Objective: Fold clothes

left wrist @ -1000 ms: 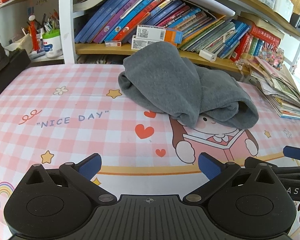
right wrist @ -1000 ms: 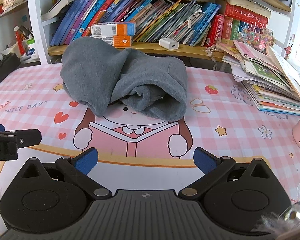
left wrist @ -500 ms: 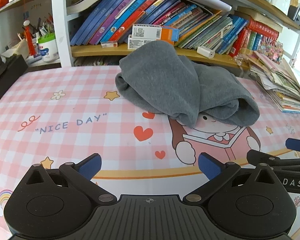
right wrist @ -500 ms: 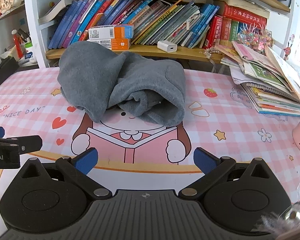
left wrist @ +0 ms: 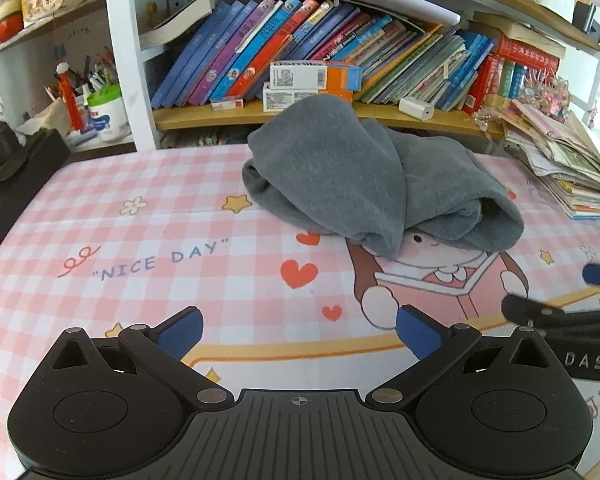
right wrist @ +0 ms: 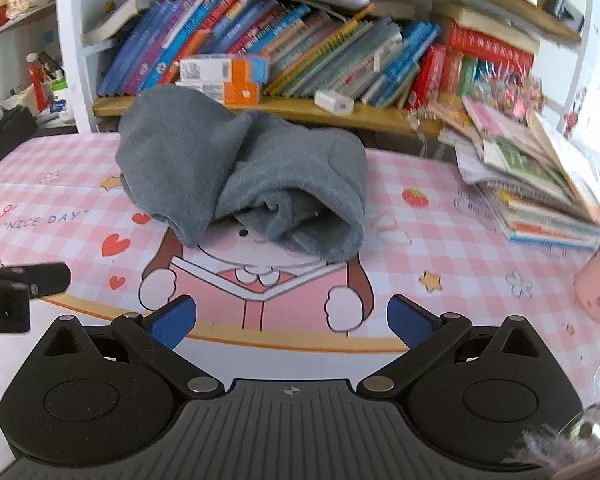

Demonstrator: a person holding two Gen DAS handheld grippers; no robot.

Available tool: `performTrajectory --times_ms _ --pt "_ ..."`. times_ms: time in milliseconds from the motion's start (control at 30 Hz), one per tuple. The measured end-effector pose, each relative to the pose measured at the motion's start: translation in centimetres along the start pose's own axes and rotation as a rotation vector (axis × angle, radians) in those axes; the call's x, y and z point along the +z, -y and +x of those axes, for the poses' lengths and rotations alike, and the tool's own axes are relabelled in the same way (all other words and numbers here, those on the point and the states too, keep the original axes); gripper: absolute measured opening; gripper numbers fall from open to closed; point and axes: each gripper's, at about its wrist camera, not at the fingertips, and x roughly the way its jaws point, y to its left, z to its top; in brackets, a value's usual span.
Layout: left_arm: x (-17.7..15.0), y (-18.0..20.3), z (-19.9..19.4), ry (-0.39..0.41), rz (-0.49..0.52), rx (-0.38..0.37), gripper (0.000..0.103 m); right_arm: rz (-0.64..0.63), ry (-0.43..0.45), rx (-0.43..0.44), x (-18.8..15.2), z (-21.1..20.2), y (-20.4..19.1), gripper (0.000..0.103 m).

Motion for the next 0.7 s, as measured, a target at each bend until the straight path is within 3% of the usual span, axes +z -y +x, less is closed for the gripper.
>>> performTrajectory --times_ms 400,700 --pt "0.0 0.8 -1.1 0.009 0.031 -0.052 0.103 -0.003 0.006 -0.037 -1.1 -1.7 0.0 0.103" --pt "-0.3 1.8 -1.5 -0.001 0.067 -0.036 0.103 -0.028 0.019 -0.031 -1.7 -2.9 -0.2 0.103"
